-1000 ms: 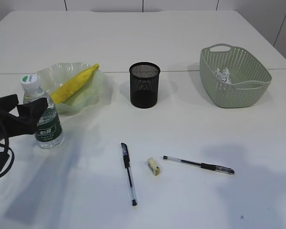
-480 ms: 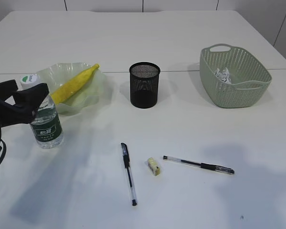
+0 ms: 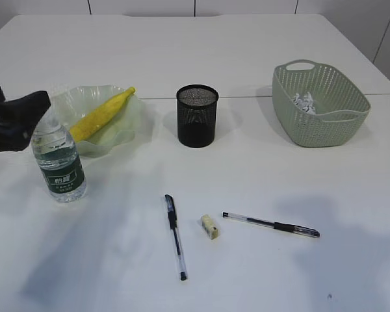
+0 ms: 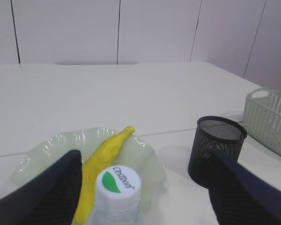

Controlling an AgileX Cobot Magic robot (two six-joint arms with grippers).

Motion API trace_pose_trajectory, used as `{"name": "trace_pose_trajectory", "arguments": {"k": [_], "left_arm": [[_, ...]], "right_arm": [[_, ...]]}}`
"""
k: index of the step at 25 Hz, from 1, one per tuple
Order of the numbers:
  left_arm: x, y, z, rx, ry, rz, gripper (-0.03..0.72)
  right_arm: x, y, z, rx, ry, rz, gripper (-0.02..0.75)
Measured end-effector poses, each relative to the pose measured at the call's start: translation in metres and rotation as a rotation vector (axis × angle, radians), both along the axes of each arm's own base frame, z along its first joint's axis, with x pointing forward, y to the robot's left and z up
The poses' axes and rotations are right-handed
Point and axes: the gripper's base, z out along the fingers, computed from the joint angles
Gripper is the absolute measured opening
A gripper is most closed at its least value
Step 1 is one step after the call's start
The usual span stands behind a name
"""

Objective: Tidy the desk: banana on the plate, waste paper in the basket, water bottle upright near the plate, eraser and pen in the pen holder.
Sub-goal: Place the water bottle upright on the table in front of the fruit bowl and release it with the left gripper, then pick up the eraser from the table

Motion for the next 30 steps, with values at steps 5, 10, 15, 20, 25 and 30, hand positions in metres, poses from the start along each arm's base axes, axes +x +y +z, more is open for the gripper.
{"name": "trace_pose_trajectory", "arguments": {"k": [5, 10, 15, 20, 25, 30], "left_arm": [[-0.011, 0.003, 0.017, 0.014, -0.003, 0.01, 0.594], [-0.024, 0.008, 0.035, 0.044, 0.038, 0.031, 0.593], [-0.036, 0.012, 0.063, 0.088, 0.001, 0.049, 0.593], [-0.043, 0.015, 0.078, 0.152, -0.007, 0.062, 0.593], [-0.049, 0.017, 0.089, 0.244, -0.003, 0.07, 0.593], [-0.056, 0.022, 0.098, 0.268, -0.039, 0.091, 0.593]], "right_arm": [[0.003, 0.0, -0.002, 0.004, 0.013, 0.001, 0.239], [0.009, 0.006, -0.006, 0.066, 0.04, 0.011, 0.239], [0.021, 0.011, -0.011, 0.121, 0.062, 0.034, 0.239], [0.036, 0.019, -0.021, 0.18, 0.108, 0.109, 0.239], [0.048, 0.025, -0.024, 0.209, 0.076, 0.169, 0.239], [0.056, 0.031, -0.025, 0.262, 0.054, 0.222, 0.239]]}}
